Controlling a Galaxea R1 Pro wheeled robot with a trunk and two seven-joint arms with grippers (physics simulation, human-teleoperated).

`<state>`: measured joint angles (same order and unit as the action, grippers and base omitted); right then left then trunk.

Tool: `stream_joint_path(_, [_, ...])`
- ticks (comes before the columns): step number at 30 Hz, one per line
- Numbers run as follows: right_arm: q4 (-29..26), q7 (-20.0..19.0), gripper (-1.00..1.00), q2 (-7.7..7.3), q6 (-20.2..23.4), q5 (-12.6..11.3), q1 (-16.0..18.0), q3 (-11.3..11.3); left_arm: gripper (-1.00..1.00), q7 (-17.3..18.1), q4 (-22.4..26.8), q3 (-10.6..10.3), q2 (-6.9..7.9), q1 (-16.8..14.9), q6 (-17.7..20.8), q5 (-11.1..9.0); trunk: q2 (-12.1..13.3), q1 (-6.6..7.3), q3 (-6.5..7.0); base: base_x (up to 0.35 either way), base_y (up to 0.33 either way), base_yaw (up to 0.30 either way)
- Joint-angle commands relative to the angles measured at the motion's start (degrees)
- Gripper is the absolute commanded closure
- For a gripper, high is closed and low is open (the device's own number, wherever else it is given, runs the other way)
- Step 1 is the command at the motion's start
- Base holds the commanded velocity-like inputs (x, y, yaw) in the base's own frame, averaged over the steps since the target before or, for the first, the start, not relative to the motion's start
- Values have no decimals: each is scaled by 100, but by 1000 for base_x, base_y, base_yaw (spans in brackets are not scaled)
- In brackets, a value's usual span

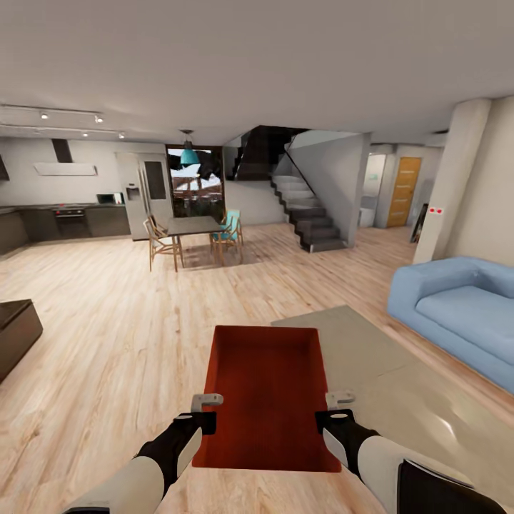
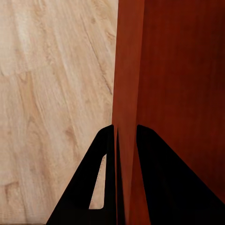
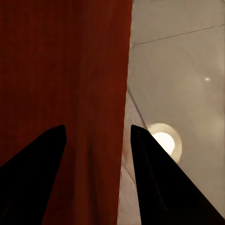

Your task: Move the two storage containers from the living room to the garage. In the garage, place one container on the floor and stack the other container on top of it (either order is fine).

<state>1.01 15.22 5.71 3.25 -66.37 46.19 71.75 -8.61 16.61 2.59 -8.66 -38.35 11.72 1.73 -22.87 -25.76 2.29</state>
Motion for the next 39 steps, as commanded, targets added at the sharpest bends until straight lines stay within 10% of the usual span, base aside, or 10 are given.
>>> stream_joint_path(1, [-13, -11, 100, 1, -79, 27, 4, -109, 100, -107, -8, 58, 5, 5, 41, 91, -5, -2, -3, 0, 0, 276])
stream_joint_path(39, [-13, -11, 100, -16, -77, 19, 4, -112, 100, -106, -8, 58, 5, 6, 41, 91, -5, -2, -3, 0, 0, 230])
